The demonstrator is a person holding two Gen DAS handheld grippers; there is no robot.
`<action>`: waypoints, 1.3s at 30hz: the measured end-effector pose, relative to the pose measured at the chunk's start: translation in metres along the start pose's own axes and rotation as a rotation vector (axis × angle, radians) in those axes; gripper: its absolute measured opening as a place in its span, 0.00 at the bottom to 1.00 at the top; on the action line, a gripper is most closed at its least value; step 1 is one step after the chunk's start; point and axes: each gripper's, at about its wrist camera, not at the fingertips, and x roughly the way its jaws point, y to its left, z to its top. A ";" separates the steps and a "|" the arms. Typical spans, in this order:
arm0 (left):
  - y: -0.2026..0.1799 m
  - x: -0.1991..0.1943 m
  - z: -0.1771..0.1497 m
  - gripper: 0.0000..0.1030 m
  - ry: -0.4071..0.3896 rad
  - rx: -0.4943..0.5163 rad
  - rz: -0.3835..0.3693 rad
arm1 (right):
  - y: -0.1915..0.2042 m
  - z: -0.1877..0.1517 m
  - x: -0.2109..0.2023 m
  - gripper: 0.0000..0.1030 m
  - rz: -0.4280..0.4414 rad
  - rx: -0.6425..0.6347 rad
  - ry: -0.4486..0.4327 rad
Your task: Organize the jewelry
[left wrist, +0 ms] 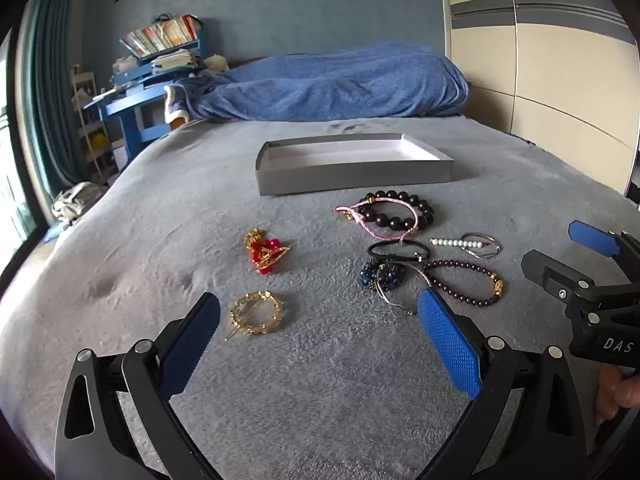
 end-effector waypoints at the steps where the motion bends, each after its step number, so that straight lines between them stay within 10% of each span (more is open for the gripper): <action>1: 0.000 0.000 0.000 0.95 0.002 0.001 0.000 | 0.000 0.000 0.000 0.95 0.000 0.000 0.000; 39: 0.004 0.006 -0.002 0.95 0.023 -0.028 -0.007 | 0.000 -0.001 0.002 0.95 0.003 0.000 0.008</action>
